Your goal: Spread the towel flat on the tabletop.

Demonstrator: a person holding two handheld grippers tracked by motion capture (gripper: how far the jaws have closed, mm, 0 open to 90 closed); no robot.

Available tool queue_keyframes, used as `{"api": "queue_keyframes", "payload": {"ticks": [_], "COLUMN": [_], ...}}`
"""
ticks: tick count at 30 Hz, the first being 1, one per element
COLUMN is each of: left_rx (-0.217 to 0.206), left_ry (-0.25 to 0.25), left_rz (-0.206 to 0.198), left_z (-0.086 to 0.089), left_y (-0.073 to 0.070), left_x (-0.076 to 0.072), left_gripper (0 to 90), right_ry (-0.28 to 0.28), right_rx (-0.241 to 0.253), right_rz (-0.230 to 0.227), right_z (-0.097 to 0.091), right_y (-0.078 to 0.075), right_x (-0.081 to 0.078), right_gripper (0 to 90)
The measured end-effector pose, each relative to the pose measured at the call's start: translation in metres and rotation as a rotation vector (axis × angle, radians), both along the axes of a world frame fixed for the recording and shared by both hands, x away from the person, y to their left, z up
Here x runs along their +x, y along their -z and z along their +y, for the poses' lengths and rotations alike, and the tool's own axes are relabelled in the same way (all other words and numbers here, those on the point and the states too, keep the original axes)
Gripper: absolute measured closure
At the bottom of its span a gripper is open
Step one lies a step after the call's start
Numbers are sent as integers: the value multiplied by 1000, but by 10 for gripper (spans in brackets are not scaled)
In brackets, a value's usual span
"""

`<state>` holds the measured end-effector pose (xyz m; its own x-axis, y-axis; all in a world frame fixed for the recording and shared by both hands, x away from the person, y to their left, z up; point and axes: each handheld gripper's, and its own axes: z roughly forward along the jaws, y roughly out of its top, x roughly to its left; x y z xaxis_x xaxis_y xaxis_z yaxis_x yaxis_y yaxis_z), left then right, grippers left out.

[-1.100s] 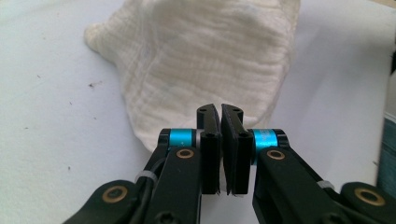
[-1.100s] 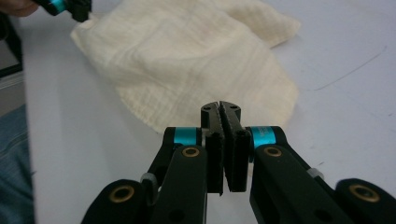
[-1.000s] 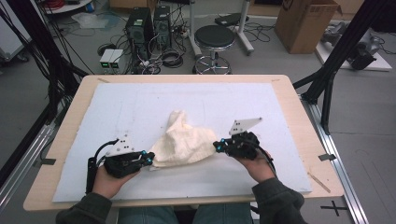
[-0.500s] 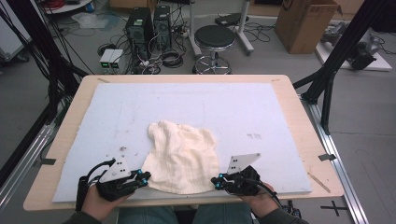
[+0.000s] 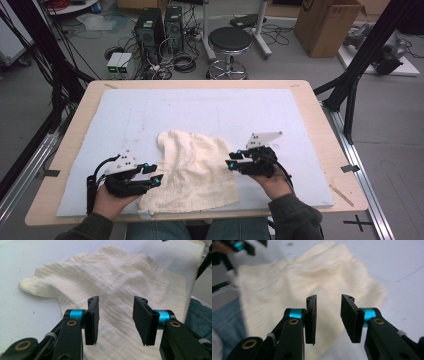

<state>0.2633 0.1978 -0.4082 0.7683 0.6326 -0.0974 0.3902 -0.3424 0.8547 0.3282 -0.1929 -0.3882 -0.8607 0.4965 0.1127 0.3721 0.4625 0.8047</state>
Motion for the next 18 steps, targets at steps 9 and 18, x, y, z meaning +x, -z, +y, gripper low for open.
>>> {"api": "queue_keyframes", "payload": {"ticks": [9, 18], "left_rx": [19, 7], "left_ry": [-28, -37], "left_rz": [-5, -17], "left_z": [5, 9], "left_y": [9, 8], "left_x": [7, 7], "left_gripper": [530, 531], "right_ry": [134, 121], "right_rx": [-64, -186], "right_rz": [105, 119], "right_z": [10, 16], "right_y": [33, 34], "right_x": [64, 75], "right_gripper": [598, 859]}}
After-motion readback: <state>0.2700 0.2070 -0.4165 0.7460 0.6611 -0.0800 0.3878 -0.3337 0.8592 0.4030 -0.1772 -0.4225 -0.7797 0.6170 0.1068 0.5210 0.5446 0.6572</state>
